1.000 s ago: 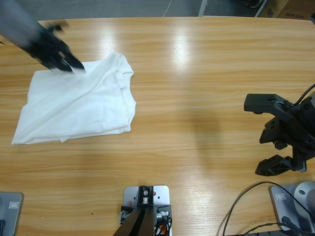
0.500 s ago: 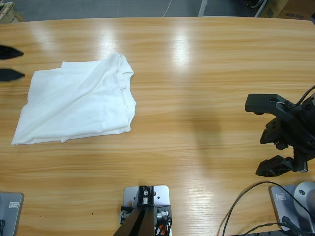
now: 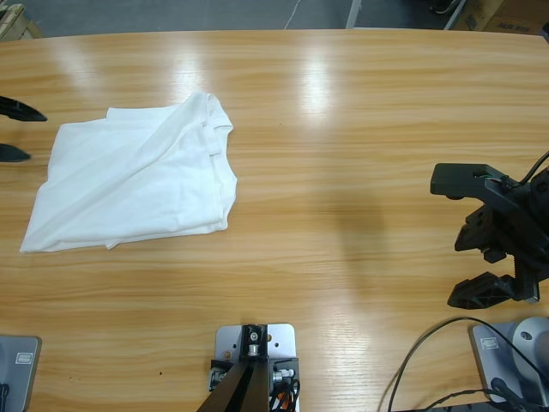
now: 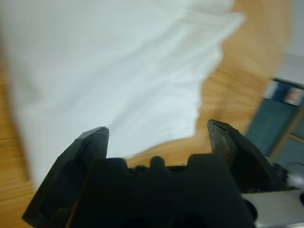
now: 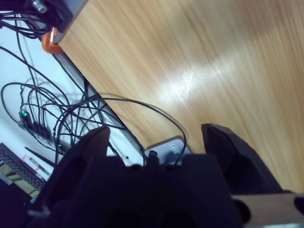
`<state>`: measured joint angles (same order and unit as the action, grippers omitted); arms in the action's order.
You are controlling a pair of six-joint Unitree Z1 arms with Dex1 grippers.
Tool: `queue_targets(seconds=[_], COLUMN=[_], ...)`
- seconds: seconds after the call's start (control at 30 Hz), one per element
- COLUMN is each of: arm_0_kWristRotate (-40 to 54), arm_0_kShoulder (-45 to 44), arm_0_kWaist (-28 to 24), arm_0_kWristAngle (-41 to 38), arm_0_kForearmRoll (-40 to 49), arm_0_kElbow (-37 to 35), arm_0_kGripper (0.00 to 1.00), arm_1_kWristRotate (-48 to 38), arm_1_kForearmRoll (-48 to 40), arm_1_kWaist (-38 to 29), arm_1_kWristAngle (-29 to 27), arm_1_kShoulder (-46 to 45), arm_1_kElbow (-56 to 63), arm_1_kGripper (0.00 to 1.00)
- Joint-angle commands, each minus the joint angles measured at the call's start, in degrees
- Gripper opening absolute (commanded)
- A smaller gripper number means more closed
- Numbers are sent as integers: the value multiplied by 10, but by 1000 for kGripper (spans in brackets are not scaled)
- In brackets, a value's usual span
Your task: Fold clothes
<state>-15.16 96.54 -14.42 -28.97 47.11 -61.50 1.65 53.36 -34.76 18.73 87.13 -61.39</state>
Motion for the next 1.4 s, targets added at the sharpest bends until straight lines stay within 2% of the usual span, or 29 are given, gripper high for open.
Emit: queue_targets(seconds=[0.03,0.07,0.13,0.17,0.3,0.43,0.87,0.93,1.0,1.13,1.27,1.4], arm_0_kWristRotate=[28,28,46,51,52,48,52,53,59,70,74,77], arm_0_kShoulder=[29,33,47,56,113,154,265,275,281,285,295,301], arm_0_kWaist=[49,41,22,17,-14,-22,-83,-84,-84,-78,-71,-37], arm_0_kWristAngle=[148,115,-4,-20,-19,14,41,41,40,31,10,-2], arm_0_kForearmRoll=[31,32,30,30,31,32,32,32,33,33,33,33], arm_0_kElbow=[-12,-12,-15,-14,-20,-34,-71,-75,-78,-78,-78,-79], arm_0_kGripper=[793,792,781,780,735,734,734,717,653,619,669,676], arm_1_kWristRotate=[4,4,4,5,6,7,7,7,7,7,8,9], arm_1_kForearmRoll=[-14,-14,-14,-14,-14,-14,-14,-14,-14,-14,-13,-13], arm_1_kWaist=[6,6,6,6,6,6,7,7,7,9,11,11], arm_1_kWristAngle=[8,8,8,8,9,11,12,12,12,12,12,13], arm_1_kShoulder=[13,15,13,13,9,6,12,13,14,15,14,12], arm_1_kElbow=[21,21,21,21,22,22,22,22,21,20,20,21], arm_1_kGripper=[789,789,789,789,789,789,789,789,789,789,789,789])
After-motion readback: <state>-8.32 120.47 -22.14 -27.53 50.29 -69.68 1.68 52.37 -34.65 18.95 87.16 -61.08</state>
